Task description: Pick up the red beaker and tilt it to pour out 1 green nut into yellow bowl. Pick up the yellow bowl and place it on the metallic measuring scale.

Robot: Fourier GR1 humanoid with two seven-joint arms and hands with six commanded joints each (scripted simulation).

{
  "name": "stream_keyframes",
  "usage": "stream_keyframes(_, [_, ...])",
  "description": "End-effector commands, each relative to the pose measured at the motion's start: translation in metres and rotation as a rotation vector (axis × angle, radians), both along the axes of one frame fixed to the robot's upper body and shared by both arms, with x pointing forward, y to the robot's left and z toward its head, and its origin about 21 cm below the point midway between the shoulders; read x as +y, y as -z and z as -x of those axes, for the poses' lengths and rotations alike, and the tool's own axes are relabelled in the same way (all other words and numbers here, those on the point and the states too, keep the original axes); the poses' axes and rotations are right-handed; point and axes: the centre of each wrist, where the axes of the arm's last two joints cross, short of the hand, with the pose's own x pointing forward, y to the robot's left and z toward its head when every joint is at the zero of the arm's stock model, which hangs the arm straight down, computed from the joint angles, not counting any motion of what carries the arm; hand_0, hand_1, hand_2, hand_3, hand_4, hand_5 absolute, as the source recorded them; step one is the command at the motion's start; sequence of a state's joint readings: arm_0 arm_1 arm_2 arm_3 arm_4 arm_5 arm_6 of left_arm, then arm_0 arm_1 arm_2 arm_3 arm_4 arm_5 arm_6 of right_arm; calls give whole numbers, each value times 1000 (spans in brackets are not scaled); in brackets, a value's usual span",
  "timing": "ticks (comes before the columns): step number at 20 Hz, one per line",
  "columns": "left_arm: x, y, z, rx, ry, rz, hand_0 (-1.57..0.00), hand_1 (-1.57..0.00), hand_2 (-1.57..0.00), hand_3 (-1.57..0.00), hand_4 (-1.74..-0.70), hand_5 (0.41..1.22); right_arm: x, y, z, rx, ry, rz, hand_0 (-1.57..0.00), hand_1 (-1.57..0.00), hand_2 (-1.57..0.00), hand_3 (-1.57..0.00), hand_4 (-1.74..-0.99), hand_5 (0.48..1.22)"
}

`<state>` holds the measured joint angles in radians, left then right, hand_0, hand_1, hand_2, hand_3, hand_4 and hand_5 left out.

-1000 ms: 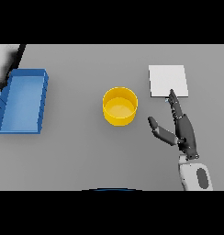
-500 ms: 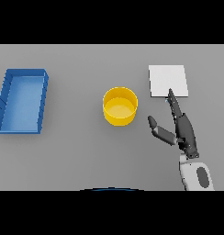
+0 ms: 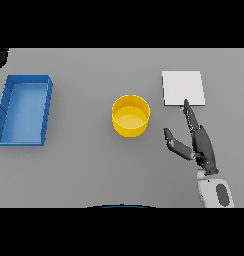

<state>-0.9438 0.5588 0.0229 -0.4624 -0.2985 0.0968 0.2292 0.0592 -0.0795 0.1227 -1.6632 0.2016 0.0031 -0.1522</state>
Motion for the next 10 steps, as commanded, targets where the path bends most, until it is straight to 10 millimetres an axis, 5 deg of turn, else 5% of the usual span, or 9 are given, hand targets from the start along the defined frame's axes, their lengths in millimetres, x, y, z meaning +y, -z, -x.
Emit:
stream_keyframes(1, [0, 7, 6, 9, -16, 21, -1571, -1571, -1571, -1570, -1741, 1221, -3, -2, -3, -3, 6, 11, 1, 1, 1, 1, -1166, 676])
stream_keyframes(4, [-5, 32, 32, 14, -24, 66, -1571, -1571, -1571, -1571, -1741, 1098, -2, 0, -3, -1, 1, 7, 1, 1, 1, 1, -1171, 677])
stream_keyframes(7, [-12, 32, 46, 28, -55, 81, -1571, -1571, -1571, -1571, -1741, 925, -1, 1, -2, 7, 4, 6, 1, 1, 1, 1, -1157, 671])
stream_keyframes(9, [-10, 27, 57, 54, -60, 92, -1571, -1571, -1526, -1525, -1521, 818, 3, 1, -3, 6, -9, -12, 1, 1, 1, 1, -1155, 670])
stream_keyframes(10, [-10, 23, 62, 61, 6, 84, -1469, -1344, -1276, -1318, -1369, 774, 1, 0, -2, 1, -8, -10, 1, 1, 1, 1, -1153, 670])
